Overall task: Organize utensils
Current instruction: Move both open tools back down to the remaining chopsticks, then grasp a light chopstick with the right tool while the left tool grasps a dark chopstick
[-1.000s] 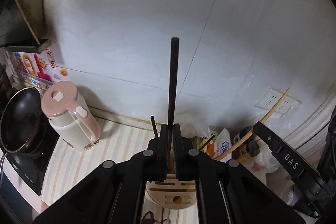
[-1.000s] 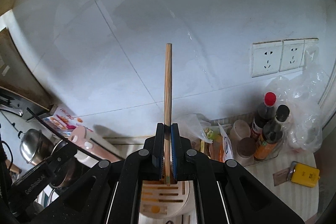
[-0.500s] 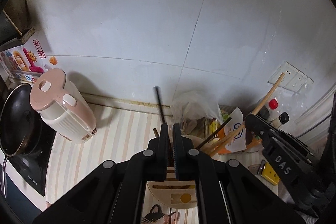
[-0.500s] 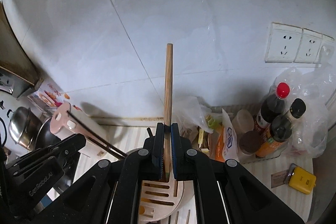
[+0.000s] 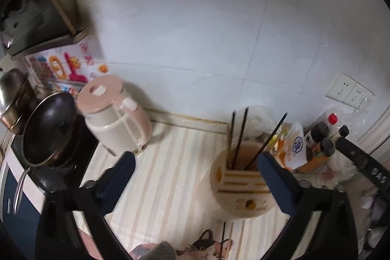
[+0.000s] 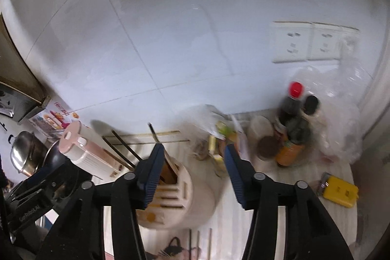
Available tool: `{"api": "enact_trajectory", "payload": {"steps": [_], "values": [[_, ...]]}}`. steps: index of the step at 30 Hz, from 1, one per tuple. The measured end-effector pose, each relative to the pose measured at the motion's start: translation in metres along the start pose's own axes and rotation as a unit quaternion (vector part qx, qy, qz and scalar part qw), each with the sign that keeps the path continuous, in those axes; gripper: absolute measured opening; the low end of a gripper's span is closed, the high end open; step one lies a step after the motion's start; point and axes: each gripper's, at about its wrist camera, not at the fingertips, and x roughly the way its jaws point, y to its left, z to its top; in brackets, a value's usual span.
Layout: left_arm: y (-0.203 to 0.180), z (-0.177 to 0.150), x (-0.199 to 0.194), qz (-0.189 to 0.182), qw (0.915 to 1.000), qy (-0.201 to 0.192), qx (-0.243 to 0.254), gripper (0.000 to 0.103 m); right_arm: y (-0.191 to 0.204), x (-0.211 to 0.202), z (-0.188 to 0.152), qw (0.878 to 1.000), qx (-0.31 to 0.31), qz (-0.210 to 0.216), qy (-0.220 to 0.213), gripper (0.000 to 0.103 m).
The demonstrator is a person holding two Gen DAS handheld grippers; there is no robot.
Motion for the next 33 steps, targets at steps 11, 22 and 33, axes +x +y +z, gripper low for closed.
{"api": "enact_trajectory", "payload": {"steps": [11, 22, 33], "values": [[0.003, -0.096, 0.057, 0.048, 0.9941, 0.093, 0.031, 0.103, -0.050, 0.030, -0.102, 0.994, 0.029, -0.044, 0.098, 0.067], [0.007, -0.202, 0.147, 0.082, 0.9638, 0.247, 0.057, 0.103, -0.059, 0.129, -0.220, 0.962, 0.045, -0.046, 0.266, 0.066], [0.007, -0.231, 0.168, 0.081, 0.9529, 0.286, 0.059, 0.103, -0.036, 0.173, -0.279, 0.943, 0.016, -0.051, 0.329, 0.038]]}}
